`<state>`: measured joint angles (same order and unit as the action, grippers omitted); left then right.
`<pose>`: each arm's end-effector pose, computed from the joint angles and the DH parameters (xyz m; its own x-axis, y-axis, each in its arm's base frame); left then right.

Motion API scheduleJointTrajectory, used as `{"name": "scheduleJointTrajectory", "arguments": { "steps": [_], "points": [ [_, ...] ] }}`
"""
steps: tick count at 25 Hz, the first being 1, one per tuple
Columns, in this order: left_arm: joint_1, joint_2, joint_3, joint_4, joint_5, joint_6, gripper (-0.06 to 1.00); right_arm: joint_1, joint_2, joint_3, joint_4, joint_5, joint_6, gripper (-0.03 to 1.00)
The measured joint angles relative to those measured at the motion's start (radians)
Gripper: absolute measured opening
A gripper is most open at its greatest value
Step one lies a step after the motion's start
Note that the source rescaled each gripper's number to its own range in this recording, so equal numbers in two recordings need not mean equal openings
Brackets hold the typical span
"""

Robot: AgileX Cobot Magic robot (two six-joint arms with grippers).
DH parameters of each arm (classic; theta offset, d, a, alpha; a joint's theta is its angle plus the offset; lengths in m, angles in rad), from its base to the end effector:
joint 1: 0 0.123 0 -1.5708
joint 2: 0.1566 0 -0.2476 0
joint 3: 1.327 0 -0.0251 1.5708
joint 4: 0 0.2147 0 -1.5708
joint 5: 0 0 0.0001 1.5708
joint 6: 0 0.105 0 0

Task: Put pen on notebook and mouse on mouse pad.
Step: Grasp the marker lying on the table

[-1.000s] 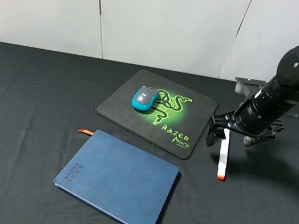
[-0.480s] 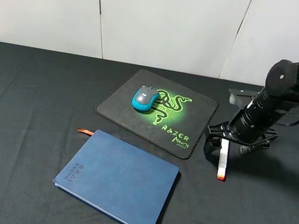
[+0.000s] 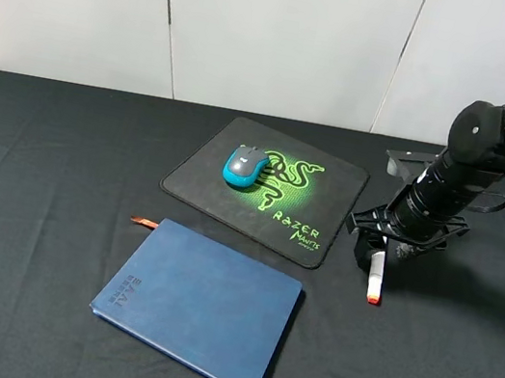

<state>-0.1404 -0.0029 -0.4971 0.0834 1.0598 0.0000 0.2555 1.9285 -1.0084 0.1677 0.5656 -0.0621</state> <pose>0.0144 0.0057 0.2531 -0.4460 0.1042 -0.8890 0.0938 0.9932 0.0693 0.2911 0.0858 0.0937 -0.9704 -0.1714 -0.1701 -0.1903 0.9764 0.1019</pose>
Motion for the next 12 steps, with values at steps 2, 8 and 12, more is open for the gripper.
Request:
{"name": "scheduleJointTrajectory", "arguments": {
  "steps": [2,8,12],
  "points": [
    [0.0,0.0,0.0,0.0,0.0,0.0,1.0,0.0,0.0,0.0,0.0,0.0,0.0,0.48],
    [0.0,0.0,0.0,0.0,0.0,0.0,1.0,0.0,0.0,0.0,-0.004,0.0,0.0,0.13],
    [0.0,0.0,0.0,0.0,0.0,0.0,1.0,0.0,0.0,0.0,-0.008,0.0,0.002,0.0]
  ]
}}
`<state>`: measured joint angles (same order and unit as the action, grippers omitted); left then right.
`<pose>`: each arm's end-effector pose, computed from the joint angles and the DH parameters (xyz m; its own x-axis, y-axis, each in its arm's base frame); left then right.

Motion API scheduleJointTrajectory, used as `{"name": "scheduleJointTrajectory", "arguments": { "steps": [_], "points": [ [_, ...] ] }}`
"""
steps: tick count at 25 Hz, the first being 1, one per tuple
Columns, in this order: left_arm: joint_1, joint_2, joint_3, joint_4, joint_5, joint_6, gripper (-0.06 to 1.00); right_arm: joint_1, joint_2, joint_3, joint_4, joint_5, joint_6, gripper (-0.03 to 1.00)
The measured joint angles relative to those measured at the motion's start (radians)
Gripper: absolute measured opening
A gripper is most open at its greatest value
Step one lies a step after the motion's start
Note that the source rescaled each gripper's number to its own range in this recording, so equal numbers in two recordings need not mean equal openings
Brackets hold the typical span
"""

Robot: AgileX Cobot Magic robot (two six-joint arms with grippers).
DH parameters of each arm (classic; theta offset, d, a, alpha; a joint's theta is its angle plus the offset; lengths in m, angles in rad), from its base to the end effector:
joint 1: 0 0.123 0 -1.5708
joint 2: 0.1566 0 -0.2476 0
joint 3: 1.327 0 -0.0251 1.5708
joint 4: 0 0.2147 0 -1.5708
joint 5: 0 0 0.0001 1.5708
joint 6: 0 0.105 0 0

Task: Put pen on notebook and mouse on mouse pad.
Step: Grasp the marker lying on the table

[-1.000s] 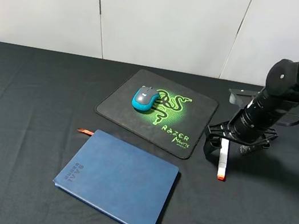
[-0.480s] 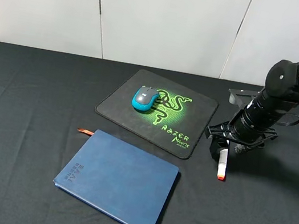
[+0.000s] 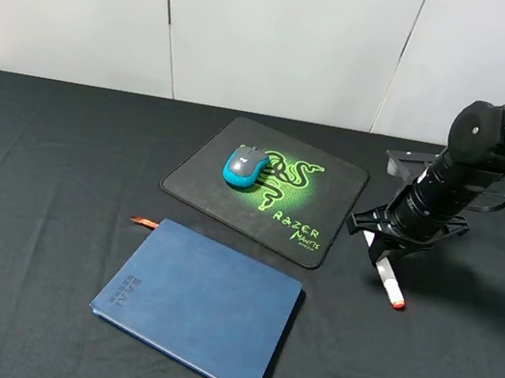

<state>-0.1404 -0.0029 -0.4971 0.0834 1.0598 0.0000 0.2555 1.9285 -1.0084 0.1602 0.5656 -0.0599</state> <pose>0.0144 0.0057 0.2531 -0.4460 0.1042 -0.8890 0.0938 0.9932 0.0693 0.2911 0.0853 0.0936 -0.9697 -0.1754 -0.1703 -0.1937 0.9762 0.0973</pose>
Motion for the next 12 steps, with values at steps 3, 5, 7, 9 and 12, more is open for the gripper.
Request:
{"name": "scheduleJointTrajectory", "arguments": {
  "steps": [3,5,7,9,12],
  "points": [
    [0.0,0.0,0.0,0.0,0.0,0.0,1.0,0.0,0.0,0.0,-0.004,0.0,0.011,0.0],
    [0.0,0.0,0.0,0.0,0.0,0.0,1.0,0.0,0.0,0.0,-0.007,0.0,0.017,0.0],
    [0.0,0.0,0.0,0.0,0.0,0.0,1.0,0.0,-0.002,0.0,-0.008,0.005,0.021,0.0],
    [0.0,0.0,0.0,0.0,0.0,0.0,1.0,0.0,-0.015,0.0,-0.01,0.022,0.029,0.0],
    [0.0,0.0,0.0,0.0,0.0,0.0,1.0,0.0,-0.064,0.0,-0.011,0.054,0.051,0.0]
  ]
}}
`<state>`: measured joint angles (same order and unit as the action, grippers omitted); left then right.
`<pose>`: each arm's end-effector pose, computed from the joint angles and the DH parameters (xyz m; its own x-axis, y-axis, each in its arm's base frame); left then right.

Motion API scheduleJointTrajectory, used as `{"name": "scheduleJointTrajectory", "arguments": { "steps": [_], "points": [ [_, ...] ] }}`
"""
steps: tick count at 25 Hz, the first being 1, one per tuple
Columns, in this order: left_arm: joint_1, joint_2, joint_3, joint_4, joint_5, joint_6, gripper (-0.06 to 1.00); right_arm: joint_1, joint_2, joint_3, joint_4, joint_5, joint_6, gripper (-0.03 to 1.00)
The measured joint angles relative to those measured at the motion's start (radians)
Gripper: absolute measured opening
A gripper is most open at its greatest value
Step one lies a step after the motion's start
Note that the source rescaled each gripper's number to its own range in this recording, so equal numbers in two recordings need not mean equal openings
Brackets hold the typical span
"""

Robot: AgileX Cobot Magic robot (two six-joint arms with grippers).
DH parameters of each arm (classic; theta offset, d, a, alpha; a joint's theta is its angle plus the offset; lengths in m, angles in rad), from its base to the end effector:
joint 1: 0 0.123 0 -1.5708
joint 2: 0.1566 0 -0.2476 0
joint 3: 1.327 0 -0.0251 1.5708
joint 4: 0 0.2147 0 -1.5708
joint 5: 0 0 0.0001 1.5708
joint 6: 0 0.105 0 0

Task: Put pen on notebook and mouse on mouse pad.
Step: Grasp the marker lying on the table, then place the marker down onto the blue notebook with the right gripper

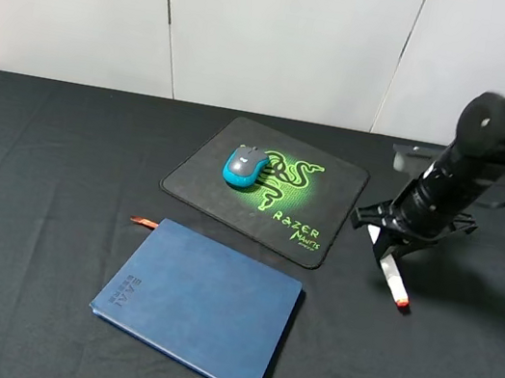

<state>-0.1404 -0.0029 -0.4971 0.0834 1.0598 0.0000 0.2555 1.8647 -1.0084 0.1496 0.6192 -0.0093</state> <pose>0.0144 0.0057 0.2531 -0.4460 0.1042 -0.8890 0.0938 0.9932 0.0693 0.2870 0.0844 0.1118 -0.9746 -0.1386 -0.1759 -0.1587 0.9817 0.1055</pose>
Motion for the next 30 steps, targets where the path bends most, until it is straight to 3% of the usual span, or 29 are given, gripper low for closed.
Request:
{"name": "scheduleJointTrajectory", "arguments": {
  "steps": [8,16,30],
  "points": [
    [0.0,0.0,0.0,0.0,0.0,0.0,1.0,0.0,-0.155,0.0,-0.002,0.145,-0.008,0.0],
    [0.0,0.0,0.0,0.0,0.0,0.0,1.0,0.028,-0.213,0.0,0.027,0.227,-0.071,0.0],
    [0.0,0.0,0.0,0.0,0.0,0.0,1.0,0.499,-0.193,-0.005,0.011,0.256,-0.026,0.0]
  ]
}}
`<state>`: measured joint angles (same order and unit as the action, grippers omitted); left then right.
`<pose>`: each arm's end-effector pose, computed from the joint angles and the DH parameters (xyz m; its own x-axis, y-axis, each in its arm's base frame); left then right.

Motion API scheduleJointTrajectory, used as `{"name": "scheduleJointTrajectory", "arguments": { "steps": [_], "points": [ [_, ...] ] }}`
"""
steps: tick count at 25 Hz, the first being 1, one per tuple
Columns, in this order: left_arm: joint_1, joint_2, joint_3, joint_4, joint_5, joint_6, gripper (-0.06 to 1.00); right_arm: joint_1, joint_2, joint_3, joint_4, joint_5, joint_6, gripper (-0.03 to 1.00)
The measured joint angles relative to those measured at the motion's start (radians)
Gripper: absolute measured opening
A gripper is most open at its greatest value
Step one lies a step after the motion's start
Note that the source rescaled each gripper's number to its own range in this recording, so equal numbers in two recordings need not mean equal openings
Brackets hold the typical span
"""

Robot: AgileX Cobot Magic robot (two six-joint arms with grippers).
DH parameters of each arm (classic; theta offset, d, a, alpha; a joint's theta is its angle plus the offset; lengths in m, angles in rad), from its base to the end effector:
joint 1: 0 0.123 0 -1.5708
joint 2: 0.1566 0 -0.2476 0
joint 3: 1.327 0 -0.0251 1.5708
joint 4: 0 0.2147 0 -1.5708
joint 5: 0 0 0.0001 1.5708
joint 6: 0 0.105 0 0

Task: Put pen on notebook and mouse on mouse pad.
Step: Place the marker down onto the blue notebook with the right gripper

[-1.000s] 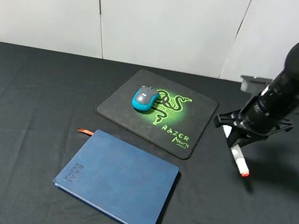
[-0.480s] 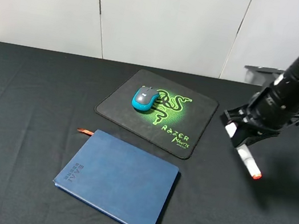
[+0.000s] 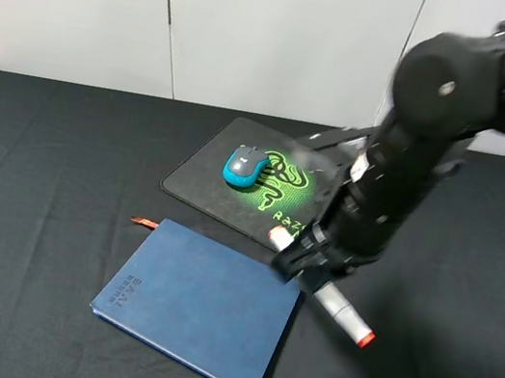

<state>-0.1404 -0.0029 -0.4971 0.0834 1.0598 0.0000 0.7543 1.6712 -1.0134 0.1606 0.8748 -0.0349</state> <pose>0.0144 0.0057 0.2531 -0.4460 0.1042 -0.8890 0.0938 0.9932 0.0693 0.1885 0.1948 0.1643 -0.7681 -0.6284 -0.1227 -0.6402 0.7571 0.1304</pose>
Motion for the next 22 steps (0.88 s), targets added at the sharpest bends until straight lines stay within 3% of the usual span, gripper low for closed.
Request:
{"name": "scheduleJointTrajectory", "arguments": {
  "steps": [9,15,22],
  "points": [
    [0.0,0.0,0.0,0.0,0.0,0.0,1.0,0.215,0.2,-0.23,-0.02,0.074,0.005,0.0],
    [0.0,0.0,0.0,0.0,0.0,0.0,1.0,0.243,0.296,-0.293,-0.028,0.068,0.007,0.0],
    [0.0,0.0,0.0,0.0,0.0,0.0,1.0,0.245,0.347,-0.311,-0.061,-0.013,0.008,0.0]
  ]
}}
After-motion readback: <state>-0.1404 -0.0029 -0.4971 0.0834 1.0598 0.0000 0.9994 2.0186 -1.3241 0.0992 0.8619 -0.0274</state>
